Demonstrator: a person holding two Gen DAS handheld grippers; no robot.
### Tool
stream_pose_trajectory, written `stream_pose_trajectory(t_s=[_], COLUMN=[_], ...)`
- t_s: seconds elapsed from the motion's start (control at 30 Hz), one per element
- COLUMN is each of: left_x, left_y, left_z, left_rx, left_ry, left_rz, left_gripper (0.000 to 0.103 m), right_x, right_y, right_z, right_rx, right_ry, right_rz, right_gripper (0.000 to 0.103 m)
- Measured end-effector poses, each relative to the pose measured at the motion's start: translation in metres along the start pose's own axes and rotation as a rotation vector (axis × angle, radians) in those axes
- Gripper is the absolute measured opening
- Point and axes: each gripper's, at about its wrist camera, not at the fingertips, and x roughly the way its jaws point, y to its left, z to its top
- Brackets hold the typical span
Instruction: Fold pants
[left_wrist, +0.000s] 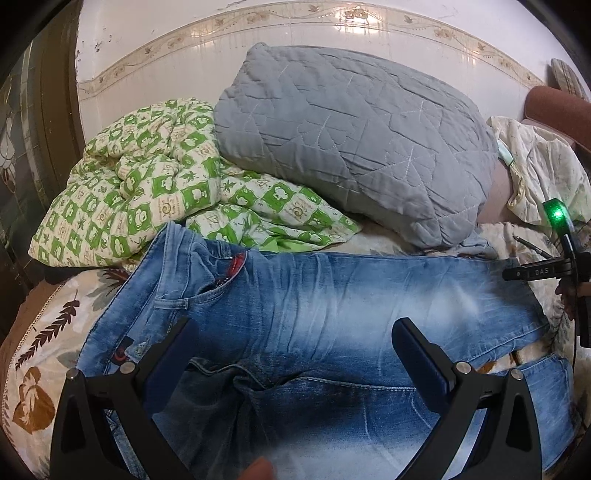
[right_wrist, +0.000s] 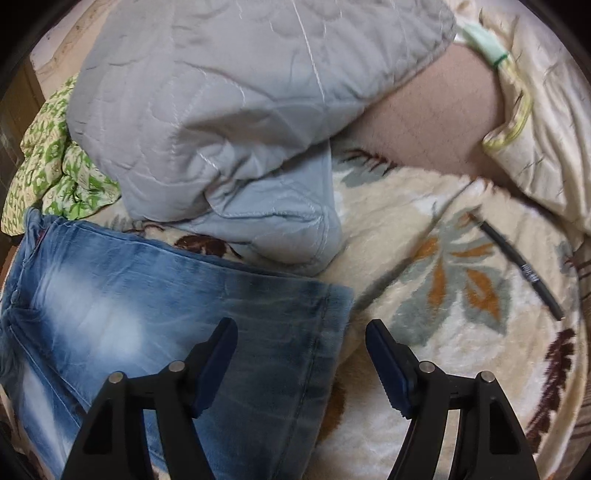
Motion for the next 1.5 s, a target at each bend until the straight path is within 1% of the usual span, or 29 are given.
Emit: stream_pose_trajectory(t_s=[0.03, 0.07, 0.1, 0.13, 0.2, 0.23, 0.27, 0.43, 0.47, 0.5, 0.57, 0.63, 0.77, 0.83, 0.9, 0.93, 1.0, 1.07, 1.1, 1.17, 1.27, 1.33, 1.37, 1.43, 1.5], left_x=[0.001, 0.002, 0.002, 0.002, 0.004, 0.005, 0.007, 0.007, 0.007, 0.007, 0.008, 0.008, 0.007, 0.008, 0.014, 0.019, 0.033, 0.052, 0.064, 0.080, 0.101, 0.118, 0.126, 0.134, 0.140], left_y=[0.000, 0.000, 0.000, 0.001, 0.002, 0.002, 0.002, 0.000, 0.000, 0.000, -0.001, -0.003, -0.003, -0.003, -0.007, -0.012, -0.022, -0.034, -0.043, -0.058, -0.082, -0.099, -0.108, -0.118, -0.127], left_z=[0.000, 0.000, 0.001, 0.002, 0.004, 0.006, 0.008, 0.014, 0.014, 0.014, 0.014, 0.013, 0.013, 0.016, 0.027, 0.034, 0.046, 0.056, 0.061, 0.067, 0.070, 0.066, 0.062, 0.057, 0.056], left_rx=[0.002, 0.004, 0.006, 0.005, 0.004, 0.003, 0.005, 0.032, 0.031, 0.029, 0.029, 0.042, 0.051, 0.041, 0.056, 0.074, 0.110, 0.160, 0.196, 0.270, 0.412, 0.533, 0.606, 0.693, 0.757], left_ry=[0.003, 0.004, 0.003, 0.001, -0.002, -0.001, 0.002, -0.020, -0.022, -0.020, -0.016, -0.012, -0.023, -0.019, -0.011, -0.012, 0.015, 0.055, 0.077, 0.104, 0.078, 0.104, 0.111, 0.133, 0.127], left_rz=[-0.001, -0.002, 0.000, 0.003, 0.004, 0.005, 0.004, 0.024, 0.025, 0.024, 0.019, 0.017, 0.016, 0.002, -0.019, -0.043, -0.106, -0.187, -0.247, -0.314, -0.335, -0.331, -0.347, -0.379, -0.419], left_gripper=[0.103, 0.103, 0.103, 0.103, 0.103, 0.103, 0.103, 0.103, 0.103, 0.103, 0.103, 0.103, 0.103, 0.103, 0.103, 0.103, 0.103, 0.103, 0.103, 0.103, 0.103, 0.103, 0.103, 0.103, 0.103], right_x=[0.003, 0.005, 0.005, 0.004, 0.000, -0.003, -0.005, -0.016, -0.018, -0.018, -0.011, 0.000, -0.001, -0.005, -0.014, -0.020, -0.031, -0.042, -0.048, -0.057, -0.064, -0.069, -0.069, -0.077, -0.083], right_y=[0.003, 0.004, 0.004, 0.002, -0.003, -0.005, -0.007, 0.003, 0.007, 0.011, 0.019, 0.018, 0.018, 0.019, 0.018, 0.019, 0.022, 0.024, 0.025, 0.026, 0.030, 0.033, 0.033, 0.035, 0.038], right_z=[-0.001, -0.002, -0.003, -0.004, -0.004, -0.005, -0.006, -0.012, -0.012, -0.011, -0.008, -0.004, -0.010, -0.012, -0.015, -0.017, -0.019, -0.023, -0.025, -0.028, -0.032, -0.035, -0.035, -0.038, -0.043], right_rx=[-0.004, -0.015, -0.021, -0.022, -0.025, -0.027, -0.028, -0.104, -0.115, -0.126, -0.163, -0.152, -0.158, -0.171, -0.166, -0.165, -0.178, -0.188, -0.184, -0.177, -0.183, -0.189, -0.191, -0.200, -0.212], right_ry=[0.004, -0.002, -0.010, -0.016, -0.031, -0.047, -0.059, -0.105, -0.116, -0.118, -0.094, -0.061, -0.066, -0.088, -0.128, -0.145, -0.173, -0.207, -0.227, -0.252, -0.271, -0.280, -0.285, -0.298, -0.314], right_rz=[-0.006, -0.039, -0.062, -0.063, -0.057, -0.055, -0.048, -0.058, -0.036, -0.035, -0.062, -0.088, -0.066, -0.079, -0.058, -0.044, -0.040, -0.035, -0.028, -0.012, 0.003, 0.012, 0.014, 0.021, 0.023], right_gripper=[0.064, 0.052, 0.044, 0.035, 0.024, 0.015, 0.011, 0.007, 0.005, 0.005, 0.005, 0.005, 0.003, 0.002, 0.002, 0.002, 0.002, 0.002, 0.002, 0.002, 0.002, 0.002, 0.002, 0.002, 0.002])
